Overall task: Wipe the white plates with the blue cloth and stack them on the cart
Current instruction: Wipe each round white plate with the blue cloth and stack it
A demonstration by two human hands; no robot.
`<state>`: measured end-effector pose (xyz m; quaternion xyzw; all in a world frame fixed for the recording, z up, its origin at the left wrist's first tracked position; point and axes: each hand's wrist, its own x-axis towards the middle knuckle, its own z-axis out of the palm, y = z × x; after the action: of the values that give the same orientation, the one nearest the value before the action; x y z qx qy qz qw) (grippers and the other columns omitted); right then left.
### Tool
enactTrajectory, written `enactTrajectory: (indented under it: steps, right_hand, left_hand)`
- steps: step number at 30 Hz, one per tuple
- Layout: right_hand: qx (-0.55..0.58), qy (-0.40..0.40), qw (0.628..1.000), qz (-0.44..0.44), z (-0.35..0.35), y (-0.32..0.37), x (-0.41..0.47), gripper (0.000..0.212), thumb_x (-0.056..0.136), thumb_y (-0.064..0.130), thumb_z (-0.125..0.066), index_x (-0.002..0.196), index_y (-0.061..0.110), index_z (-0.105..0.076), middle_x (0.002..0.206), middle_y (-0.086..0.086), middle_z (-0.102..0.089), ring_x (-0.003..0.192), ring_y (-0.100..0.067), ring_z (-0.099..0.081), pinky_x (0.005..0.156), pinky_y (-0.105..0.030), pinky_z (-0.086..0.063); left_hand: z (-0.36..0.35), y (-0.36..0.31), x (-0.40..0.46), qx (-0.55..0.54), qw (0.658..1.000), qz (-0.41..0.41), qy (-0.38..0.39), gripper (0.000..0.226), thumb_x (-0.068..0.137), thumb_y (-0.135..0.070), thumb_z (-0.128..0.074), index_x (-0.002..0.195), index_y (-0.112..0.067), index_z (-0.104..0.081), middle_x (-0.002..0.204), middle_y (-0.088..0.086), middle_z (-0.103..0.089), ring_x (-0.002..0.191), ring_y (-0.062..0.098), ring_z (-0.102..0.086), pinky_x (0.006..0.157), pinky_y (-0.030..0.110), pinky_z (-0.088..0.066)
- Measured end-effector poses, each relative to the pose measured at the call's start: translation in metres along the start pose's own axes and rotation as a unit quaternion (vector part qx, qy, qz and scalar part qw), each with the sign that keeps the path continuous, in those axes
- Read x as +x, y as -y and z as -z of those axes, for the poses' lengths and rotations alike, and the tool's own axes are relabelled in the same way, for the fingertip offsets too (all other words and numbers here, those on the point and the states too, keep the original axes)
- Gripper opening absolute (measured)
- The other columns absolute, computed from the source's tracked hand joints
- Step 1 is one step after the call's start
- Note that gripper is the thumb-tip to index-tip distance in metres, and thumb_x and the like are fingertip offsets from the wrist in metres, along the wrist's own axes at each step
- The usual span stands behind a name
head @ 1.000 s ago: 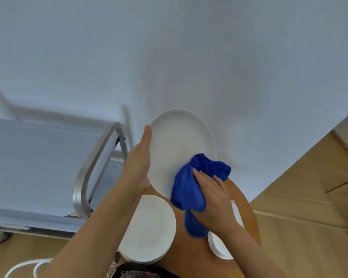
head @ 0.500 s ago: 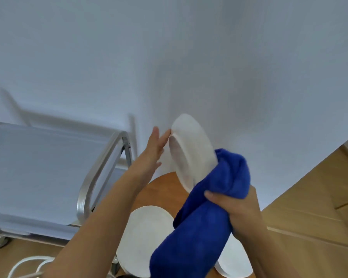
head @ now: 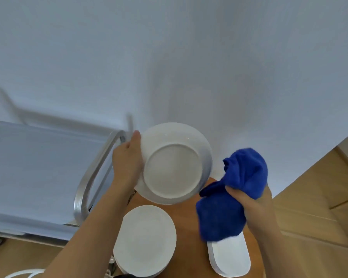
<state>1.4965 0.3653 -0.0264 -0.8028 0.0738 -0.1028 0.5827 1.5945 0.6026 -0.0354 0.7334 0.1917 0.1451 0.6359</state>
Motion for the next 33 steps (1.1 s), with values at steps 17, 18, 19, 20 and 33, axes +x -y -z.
enactTrajectory:
  steps: [17, 18, 19, 20, 33]
  right_hand:
    - [-0.248, 0.121, 0.910, 0.310, -0.042, 0.046, 0.032, 0.094, 0.056, 0.062, -0.072, 0.134, 0.046, -0.021, 0.149, 0.006, -0.030, 0.138, -0.020, -0.027, 0.113, -0.046, -0.026]
    - [-0.215, 0.119, 0.923, 0.298, -0.039, 0.045, 0.035, 0.093, 0.054, 0.062, -0.071, 0.131, 0.051, -0.020, 0.146, 0.015, -0.031, 0.135, -0.012, -0.031, 0.112, -0.039, -0.030]
    - [-0.170, 0.118, 0.940, 0.271, -0.035, 0.044, 0.037, 0.092, 0.052, 0.060, -0.071, 0.128, 0.058, -0.020, 0.140, 0.026, -0.031, 0.131, -0.003, -0.034, 0.109, -0.031, -0.035]
    - [-0.126, 0.116, 0.956, 0.236, -0.032, 0.040, 0.040, 0.094, 0.049, 0.056, -0.073, 0.125, 0.064, -0.018, 0.138, 0.031, -0.031, 0.128, 0.003, -0.036, 0.106, -0.025, -0.037]
    - [0.204, 0.031, 0.976, 0.075, -0.041, -0.011, 0.032, 0.079, 0.066, 0.034, -0.074, 0.133, 0.046, -0.033, 0.123, 0.025, -0.052, 0.110, 0.006, -0.056, 0.081, -0.014, -0.050]
  left_hand:
    - [-0.005, -0.018, -0.046, 0.038, 0.982, -0.158, 0.100, 0.061, 0.091, -0.052, -0.047, 0.058, 0.001, -0.048, 0.054, 0.015, -0.045, 0.053, 0.019, -0.042, 0.055, 0.037, -0.040]
    - [-0.003, -0.018, -0.044, 0.031, 0.984, -0.150, 0.093, 0.059, 0.091, -0.050, -0.050, 0.058, -0.001, -0.047, 0.053, 0.013, -0.044, 0.051, 0.014, -0.042, 0.053, 0.034, -0.040]
    - [0.000, -0.019, -0.041, 0.016, 0.987, -0.138, 0.083, 0.057, 0.089, -0.051, -0.052, 0.055, -0.006, -0.045, 0.050, 0.007, -0.043, 0.048, 0.010, -0.040, 0.048, 0.027, -0.039]
    - [0.002, -0.019, -0.039, -0.004, 0.990, -0.124, 0.074, 0.055, 0.085, -0.055, -0.053, 0.052, -0.012, -0.042, 0.047, -0.001, -0.041, 0.043, 0.006, -0.038, 0.043, 0.020, -0.036]
    - [-0.015, -0.015, -0.047, -0.309, 0.925, 0.222, 0.007, 0.033, 0.083, -0.061, -0.055, 0.082, -0.030, -0.066, 0.068, -0.014, -0.072, 0.069, 0.008, -0.068, 0.056, 0.026, -0.050]
